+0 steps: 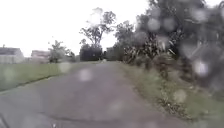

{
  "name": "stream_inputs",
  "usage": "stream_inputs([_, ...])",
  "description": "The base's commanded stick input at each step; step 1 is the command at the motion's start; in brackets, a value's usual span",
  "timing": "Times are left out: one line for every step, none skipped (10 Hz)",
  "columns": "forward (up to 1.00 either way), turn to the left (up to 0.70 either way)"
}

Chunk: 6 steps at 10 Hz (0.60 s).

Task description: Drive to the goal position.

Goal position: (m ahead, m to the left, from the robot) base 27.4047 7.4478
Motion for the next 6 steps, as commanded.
stream_inputs([1.00,0.00])
stream_inputs([1.00,0.00])
stream_inputs([1.00,0.00])
stream_inputs([1.00,0.00])
stream_inputs([1.00,0.00])
stream_inputs([1.00,0.00])
